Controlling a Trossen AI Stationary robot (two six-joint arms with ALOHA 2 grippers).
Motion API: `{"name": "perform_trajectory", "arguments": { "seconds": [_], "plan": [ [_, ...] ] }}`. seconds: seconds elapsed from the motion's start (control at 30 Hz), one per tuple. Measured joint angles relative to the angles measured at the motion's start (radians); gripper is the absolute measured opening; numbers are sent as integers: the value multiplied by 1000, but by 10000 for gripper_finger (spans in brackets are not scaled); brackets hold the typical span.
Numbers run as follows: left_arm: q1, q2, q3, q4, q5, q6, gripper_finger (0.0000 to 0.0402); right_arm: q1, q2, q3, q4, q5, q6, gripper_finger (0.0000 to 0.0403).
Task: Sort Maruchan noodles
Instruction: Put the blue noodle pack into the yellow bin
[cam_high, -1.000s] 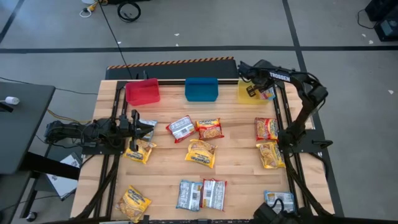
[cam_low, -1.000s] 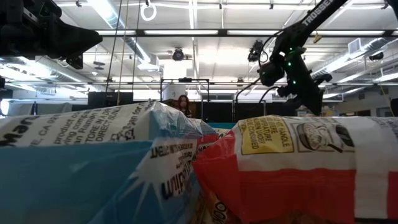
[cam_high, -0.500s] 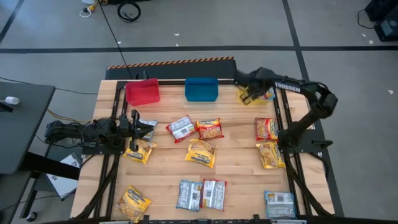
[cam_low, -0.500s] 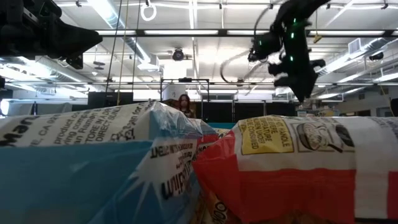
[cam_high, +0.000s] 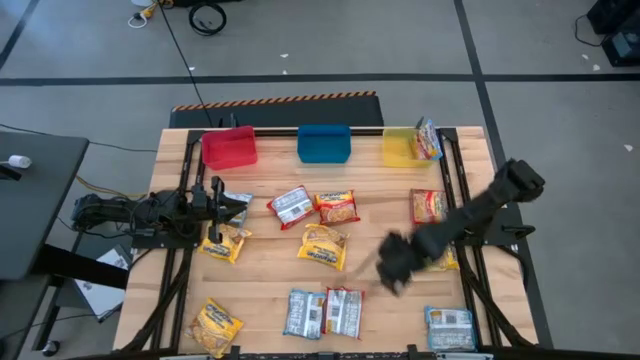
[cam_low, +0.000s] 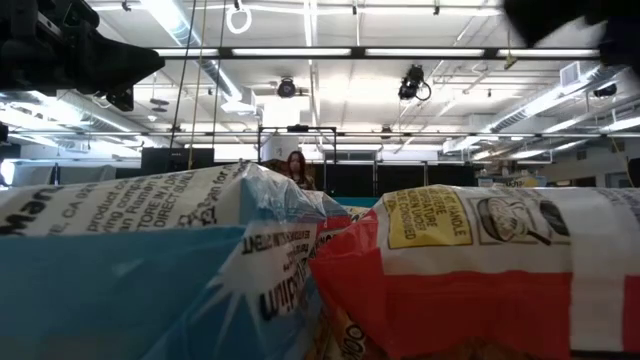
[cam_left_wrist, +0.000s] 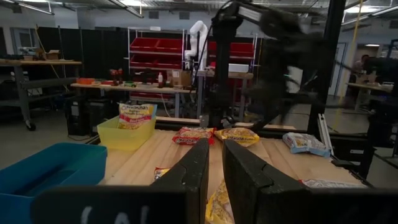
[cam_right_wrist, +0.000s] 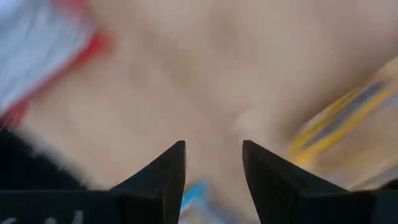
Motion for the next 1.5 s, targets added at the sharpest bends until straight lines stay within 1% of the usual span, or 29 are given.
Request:
{"name": "perform_trajectory", "arguments": {
  "seconds": [0.07, 0.2, 0.27, 0.3, 0.37, 0.5, 0.57, 0.63, 0.67, 0.77, 1.03, 1.13, 1.2, 1.3, 1.37, 1.43, 1.5],
  "plan": [
    [0, 0, 0, 0, 0, 0, 52, 109, 31, 0, 75, -61, 117, 164],
    [0, 0, 0, 0, 0, 0, 52, 314, 100, 0, 276, -129, 328, 164],
    [0, 0, 0, 0, 0, 0, 52, 394, 135, 0, 362, -162, 405, 164],
    [0, 0, 0, 0, 0, 0, 52, 427, 152, 0, 388, -178, 436, 164],
    [0, 0, 0, 0, 0, 0, 52, 478, 190, 1, 384, -218, 487, 164],
    [0, 0, 0, 0, 0, 0, 52, 536, 256, 0, 292, -307, 486, 164],
    [0, 0, 0, 0, 0, 0, 52, 536, 283, 0, 245, -331, 438, 164],
    [0, 0, 0, 0, 0, 0, 52, 515, 297, 0, 220, -330, 374, 164],
    [0, 0, 0, 0, 0, 0, 52, 501, 298, 0, 213, -311, 344, 164],
    [0, 0, 0, 0, 0, 0, 52, 446, 297, 0, 204, -206, 256, 164],
    [0, 0, 0, 1, 0, 0, 52, 253, 283, 5, 207, 133, -51, 164],
    [0, 0, 0, 0, 0, 0, 52, 215, 275, 17, 207, 194, -130, 164],
    [0, 0, 0, -1, 0, 0, 52, 213, 274, 53, 211, 235, -199, 164],
    [0, 0, 0, 0, 0, 0, 52, 244, 277, 113, 219, 298, -317, 164],
    [0, 0, 0, -1, 0, 0, 52, 274, 282, 115, 229, 368, -403, 164],
    [0, 0, 0, 0, 0, 0, 52, 308, 282, 113, 232, 460, -442, 164],
    [0, 0, 0, 0, 0, 0, 52, 339, 281, 114, 225, 521, -488, 164]
  ]
}}
